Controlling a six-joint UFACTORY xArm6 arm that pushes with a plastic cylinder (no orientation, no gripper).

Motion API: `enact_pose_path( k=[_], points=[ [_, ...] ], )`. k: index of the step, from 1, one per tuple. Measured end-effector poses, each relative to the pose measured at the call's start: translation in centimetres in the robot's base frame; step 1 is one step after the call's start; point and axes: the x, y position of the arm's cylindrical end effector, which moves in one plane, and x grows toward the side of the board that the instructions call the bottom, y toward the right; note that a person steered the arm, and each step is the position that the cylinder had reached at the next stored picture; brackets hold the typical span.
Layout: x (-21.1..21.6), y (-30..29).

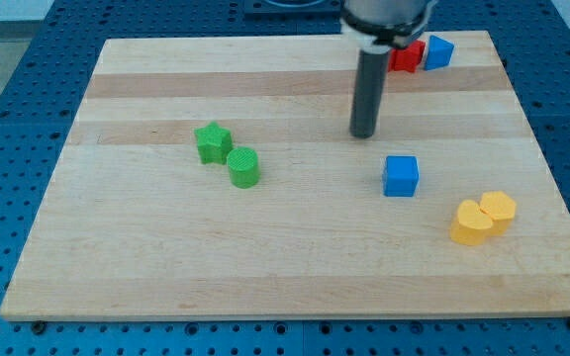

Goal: Push the blue cube vertically below the red star

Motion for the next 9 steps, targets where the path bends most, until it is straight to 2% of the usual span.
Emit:
enact_pose_path(
  k=[2,6,7,9],
  points=[
    [7.4,-2.7],
    [10.9,4.1],
    [10.6,4.4],
    [7.3,4.5]
  ],
)
